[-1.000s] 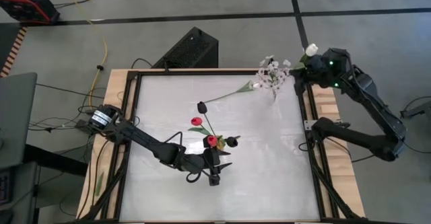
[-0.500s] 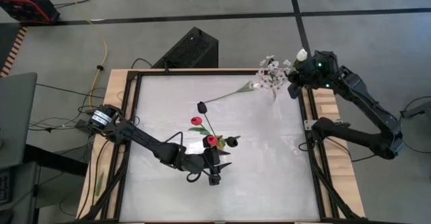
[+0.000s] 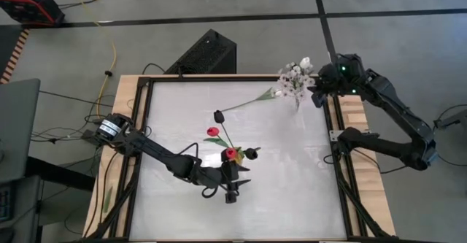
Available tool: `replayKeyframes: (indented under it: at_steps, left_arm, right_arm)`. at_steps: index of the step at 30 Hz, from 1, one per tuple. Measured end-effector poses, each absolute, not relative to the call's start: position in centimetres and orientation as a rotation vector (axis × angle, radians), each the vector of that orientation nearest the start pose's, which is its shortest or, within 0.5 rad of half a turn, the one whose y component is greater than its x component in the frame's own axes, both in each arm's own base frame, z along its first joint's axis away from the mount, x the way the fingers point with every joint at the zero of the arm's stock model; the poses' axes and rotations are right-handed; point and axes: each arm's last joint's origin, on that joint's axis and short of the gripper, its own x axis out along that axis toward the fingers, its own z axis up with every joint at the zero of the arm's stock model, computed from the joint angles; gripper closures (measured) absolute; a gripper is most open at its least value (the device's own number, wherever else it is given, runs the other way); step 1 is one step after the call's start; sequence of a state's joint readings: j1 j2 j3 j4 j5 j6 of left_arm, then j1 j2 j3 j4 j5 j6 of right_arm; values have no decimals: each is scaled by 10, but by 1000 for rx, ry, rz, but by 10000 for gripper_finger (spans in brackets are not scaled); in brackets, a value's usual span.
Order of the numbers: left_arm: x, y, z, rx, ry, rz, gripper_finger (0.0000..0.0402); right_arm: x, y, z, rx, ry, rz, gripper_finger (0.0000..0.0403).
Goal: Sort flowers into vase by color
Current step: Put the bottom white tulip into the transparent vase, then put the white tulip into the transparent vase
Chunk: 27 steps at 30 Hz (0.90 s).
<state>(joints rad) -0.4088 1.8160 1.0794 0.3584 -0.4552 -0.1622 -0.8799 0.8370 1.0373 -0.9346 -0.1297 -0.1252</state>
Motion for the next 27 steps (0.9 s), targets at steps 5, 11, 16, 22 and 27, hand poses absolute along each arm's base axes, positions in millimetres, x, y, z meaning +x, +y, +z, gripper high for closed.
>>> replayKeyframes:
  at_steps: [5, 11, 16, 22, 27]
  left_arm:
    - [363, -150, 200, -11, 409, -117, 244]
    - [349, -160, 198, -101, 575, -323, 244]
    - [322, -170, 211, -135, 722, -358, 244]
    - [277, -175, 243, -76, 788, -233, 244]
    - [261, -149, 248, 134, 713, 270, 244]
  right_arm:
    - [85, -97, 362, 261, 729, -664, 200]
    - [73, -81, 375, 315, 793, -653, 202]
    - [67, -68, 371, 348, 863, -609, 209]
    - [62, -52, 372, 385, 839, -539, 214]
    - [58, -39, 366, 386, 788, -478, 216]
